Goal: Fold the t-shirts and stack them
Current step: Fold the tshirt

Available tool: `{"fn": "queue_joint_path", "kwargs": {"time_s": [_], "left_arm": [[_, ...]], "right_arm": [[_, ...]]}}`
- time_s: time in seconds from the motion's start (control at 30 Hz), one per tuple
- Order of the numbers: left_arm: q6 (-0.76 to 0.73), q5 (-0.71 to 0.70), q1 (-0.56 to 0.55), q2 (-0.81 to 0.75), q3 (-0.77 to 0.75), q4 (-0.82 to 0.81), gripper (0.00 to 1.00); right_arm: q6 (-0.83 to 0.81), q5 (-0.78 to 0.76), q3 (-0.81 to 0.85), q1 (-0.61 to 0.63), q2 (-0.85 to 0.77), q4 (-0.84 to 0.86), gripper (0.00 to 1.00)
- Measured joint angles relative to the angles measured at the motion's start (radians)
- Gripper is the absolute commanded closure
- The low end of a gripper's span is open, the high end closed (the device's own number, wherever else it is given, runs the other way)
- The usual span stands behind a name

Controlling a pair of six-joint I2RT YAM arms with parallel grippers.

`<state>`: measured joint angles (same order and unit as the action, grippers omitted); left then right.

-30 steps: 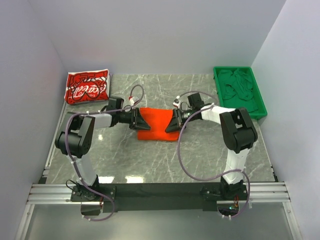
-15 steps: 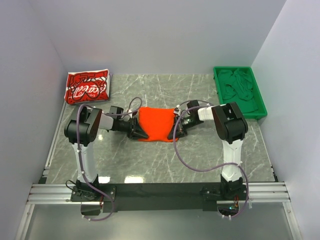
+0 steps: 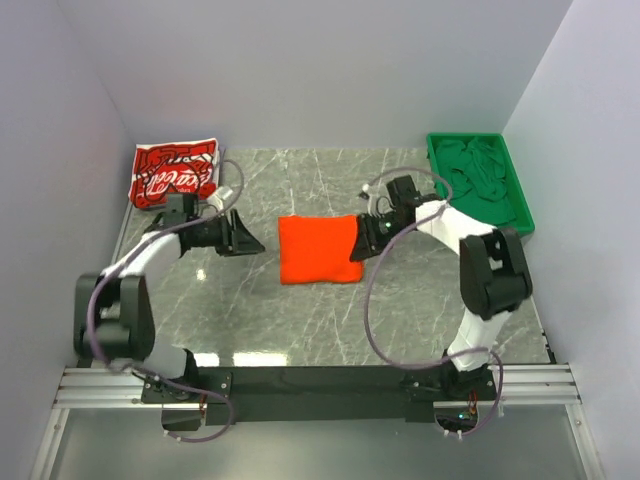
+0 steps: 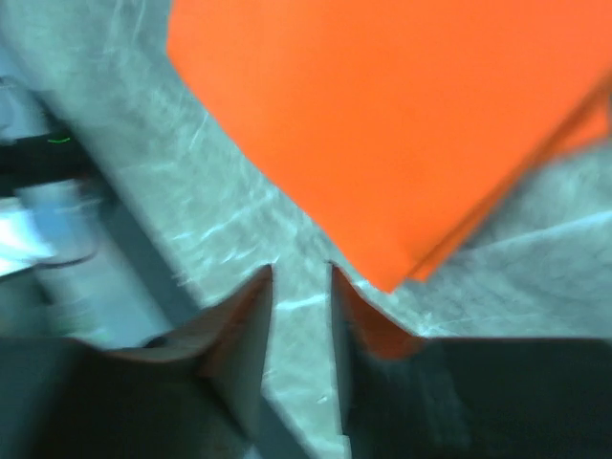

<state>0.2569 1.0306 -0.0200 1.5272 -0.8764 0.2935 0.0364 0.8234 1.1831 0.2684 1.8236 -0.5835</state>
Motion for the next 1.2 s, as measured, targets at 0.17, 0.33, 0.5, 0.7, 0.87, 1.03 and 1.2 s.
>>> {"fn": "queue_joint_path", "kwargs": {"time_s": [0.17,0.33,0.5,0.7,0.87,1.03,1.2], "left_arm": [[0.069,-0.053,0.081,-0.213,0.049,-0.014,0.35],[0.166,-0.105,0.192,-0.281,0.099,-0.024,0.34],[0.258,-0.137,0.299,-0.319,0.163,-0.026,0.32],[0.280,-0.164,0.320,-0.325,0.164,-0.022,0.32],[0.279,-0.203,0.325,-0.318,0.164,-0.017,0.31],[0.283,-0.217,0.325,-0.309,0.164,-0.016,0.27],[0.306,-0.218,0.325,-0.287,0.185,-0.043,0.27]], "right_arm": [[-0.089,-0.280,0.061,0.250,-0.136,0.071,0.36],[-0.193,-0.539,0.102,0.542,-0.111,0.134,0.41],[-0.279,-0.761,0.129,0.682,-0.008,0.204,0.48],[-0.344,-0.882,0.127,0.759,0.070,0.267,0.51],[-0.353,-0.924,0.128,0.783,0.117,0.303,0.53],[-0.363,-0.970,0.136,0.790,0.177,0.354,0.62],[-0.376,-0.995,0.136,0.790,0.190,0.374,0.95]]}}
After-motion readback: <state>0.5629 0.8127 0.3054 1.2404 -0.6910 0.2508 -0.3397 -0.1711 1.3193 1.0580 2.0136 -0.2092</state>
